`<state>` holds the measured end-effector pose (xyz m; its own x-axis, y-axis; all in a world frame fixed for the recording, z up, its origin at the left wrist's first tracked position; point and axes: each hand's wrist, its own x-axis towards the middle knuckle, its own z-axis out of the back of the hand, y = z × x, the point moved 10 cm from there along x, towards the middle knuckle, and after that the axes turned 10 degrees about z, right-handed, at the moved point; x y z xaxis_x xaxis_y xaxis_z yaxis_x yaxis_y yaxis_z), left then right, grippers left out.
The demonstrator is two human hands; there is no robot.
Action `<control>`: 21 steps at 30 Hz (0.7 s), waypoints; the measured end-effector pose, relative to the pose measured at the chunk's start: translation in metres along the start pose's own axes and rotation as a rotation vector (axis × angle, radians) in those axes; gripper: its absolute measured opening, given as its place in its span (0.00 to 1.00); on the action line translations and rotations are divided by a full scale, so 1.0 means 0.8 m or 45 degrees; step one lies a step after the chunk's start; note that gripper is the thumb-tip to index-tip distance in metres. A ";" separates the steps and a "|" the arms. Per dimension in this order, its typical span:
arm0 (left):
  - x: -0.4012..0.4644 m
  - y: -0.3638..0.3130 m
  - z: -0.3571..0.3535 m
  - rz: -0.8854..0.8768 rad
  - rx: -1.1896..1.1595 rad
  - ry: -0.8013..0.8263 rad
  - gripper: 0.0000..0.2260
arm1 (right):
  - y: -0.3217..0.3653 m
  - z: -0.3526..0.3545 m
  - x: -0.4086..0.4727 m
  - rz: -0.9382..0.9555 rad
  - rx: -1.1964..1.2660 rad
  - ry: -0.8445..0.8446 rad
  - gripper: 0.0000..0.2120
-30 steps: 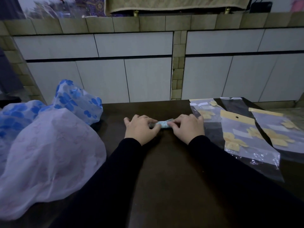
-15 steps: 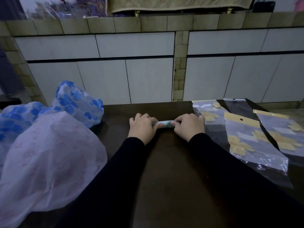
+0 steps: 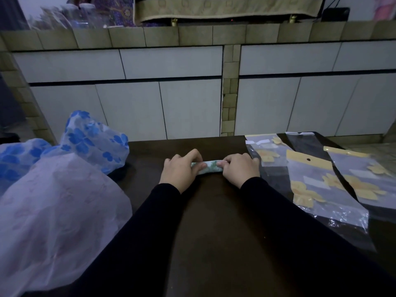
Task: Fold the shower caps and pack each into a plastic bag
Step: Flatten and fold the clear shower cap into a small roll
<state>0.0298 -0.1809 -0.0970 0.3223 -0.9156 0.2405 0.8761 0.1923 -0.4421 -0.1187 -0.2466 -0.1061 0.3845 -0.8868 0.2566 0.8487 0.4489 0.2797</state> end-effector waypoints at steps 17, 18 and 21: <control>0.016 0.014 -0.004 0.019 -0.094 -0.001 0.10 | 0.041 0.004 -0.003 0.376 -0.195 -0.017 0.18; 0.015 0.018 -0.004 0.026 -0.125 0.029 0.13 | 0.045 0.004 -0.003 0.399 -0.213 -0.024 0.17; 0.010 0.018 -0.006 0.009 -0.068 0.077 0.18 | 0.052 0.004 -0.004 0.432 -0.248 -0.030 0.15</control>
<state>0.0435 -0.1870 -0.1055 0.3046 -0.9343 0.1852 0.8531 0.1812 -0.4893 -0.0857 -0.2249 -0.0919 0.6488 -0.6876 0.3262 0.7286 0.6850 -0.0052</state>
